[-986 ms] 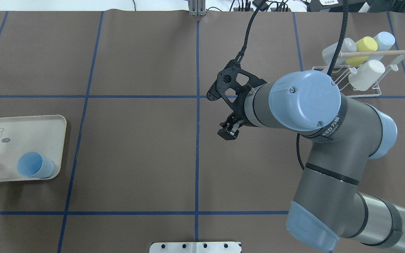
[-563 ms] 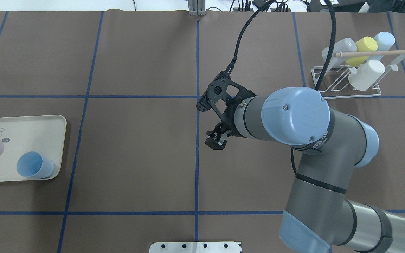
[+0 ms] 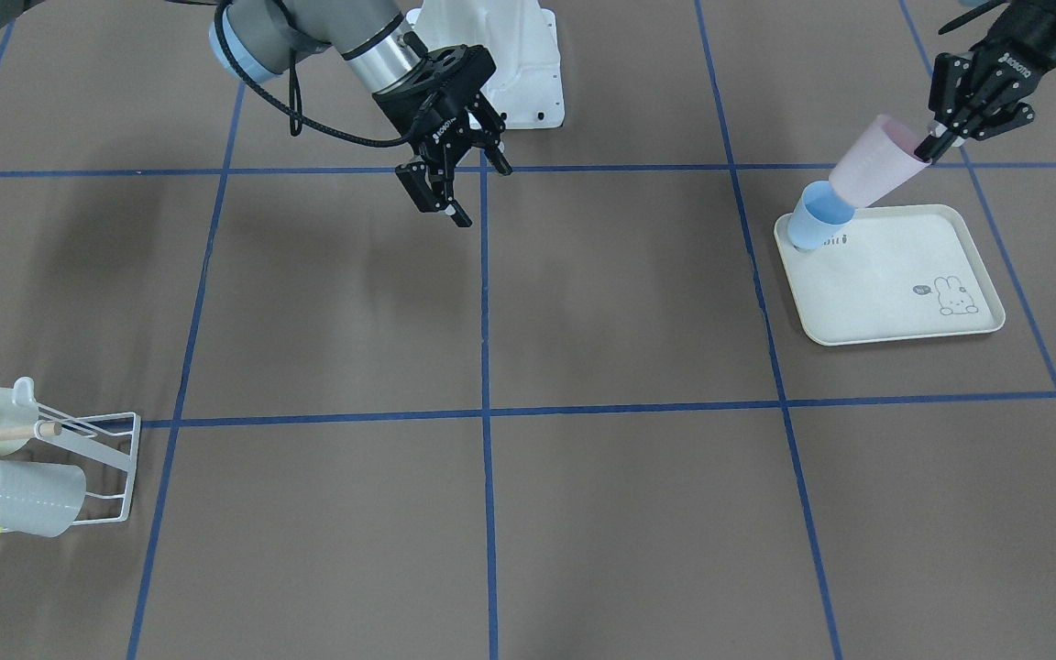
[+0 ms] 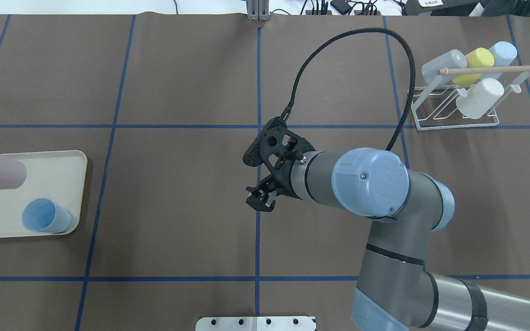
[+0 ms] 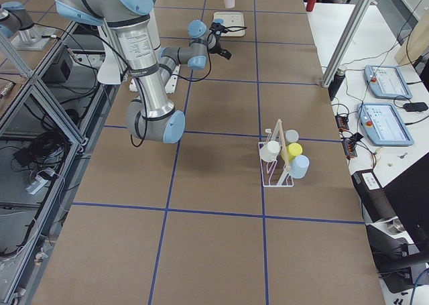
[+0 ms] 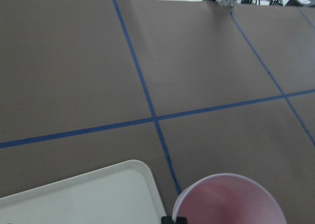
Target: Transfer IKEA cup to right arm and place on rack
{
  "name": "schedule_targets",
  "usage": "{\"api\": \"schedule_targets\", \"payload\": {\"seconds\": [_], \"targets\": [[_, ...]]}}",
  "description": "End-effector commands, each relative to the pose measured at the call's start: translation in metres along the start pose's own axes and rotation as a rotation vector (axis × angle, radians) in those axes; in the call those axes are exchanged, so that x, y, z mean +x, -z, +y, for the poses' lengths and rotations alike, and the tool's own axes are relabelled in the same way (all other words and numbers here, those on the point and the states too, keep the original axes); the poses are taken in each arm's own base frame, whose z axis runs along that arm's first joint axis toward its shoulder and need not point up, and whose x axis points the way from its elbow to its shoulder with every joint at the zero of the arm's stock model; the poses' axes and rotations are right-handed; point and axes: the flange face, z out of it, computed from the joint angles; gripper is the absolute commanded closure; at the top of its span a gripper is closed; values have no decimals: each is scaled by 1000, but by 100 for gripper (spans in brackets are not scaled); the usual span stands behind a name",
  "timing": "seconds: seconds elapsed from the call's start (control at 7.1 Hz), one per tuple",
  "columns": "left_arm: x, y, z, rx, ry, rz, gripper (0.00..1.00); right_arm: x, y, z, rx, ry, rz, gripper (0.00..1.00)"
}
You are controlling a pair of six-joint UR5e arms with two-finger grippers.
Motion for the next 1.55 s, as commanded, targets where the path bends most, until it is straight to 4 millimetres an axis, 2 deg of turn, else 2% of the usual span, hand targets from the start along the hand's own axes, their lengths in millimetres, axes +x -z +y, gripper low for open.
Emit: {"api": "schedule_targets", "payload": {"seconds": [0.0, 0.14, 0.28, 0.42, 0.56, 0.84, 0.99, 1.27, 1.41], "targets": [[55, -28, -22, -40, 111, 153, 100, -11, -28, 39, 164, -7, -56, 0], [91, -54, -19, -86, 150, 233, 100, -10, -40, 58, 233, -14, -88, 0], [128, -77, -17, -128, 195, 304, 100, -8, -41, 64, 284, -14, -108, 0], [163, -101, -10, -115, 236, 357, 100, -9, -41, 62, 300, 5, -111, 1], [190, -126, 7, -115, 266, 388, 100, -10, -40, 60, 304, 8, -112, 1], [202, -180, 2, -96, 279, 380, 100, -15, -39, 49, 323, 5, -119, 1], [201, -196, 0, -100, 283, 369, 100, -16, -38, 45, 330, 4, -122, 1], [195, -217, 20, -143, 284, 341, 100, -16, -35, 41, 341, 47, -116, 1], [196, -217, 22, -149, 282, 343, 100, -12, -32, 38, 355, 89, -101, 1]]}}
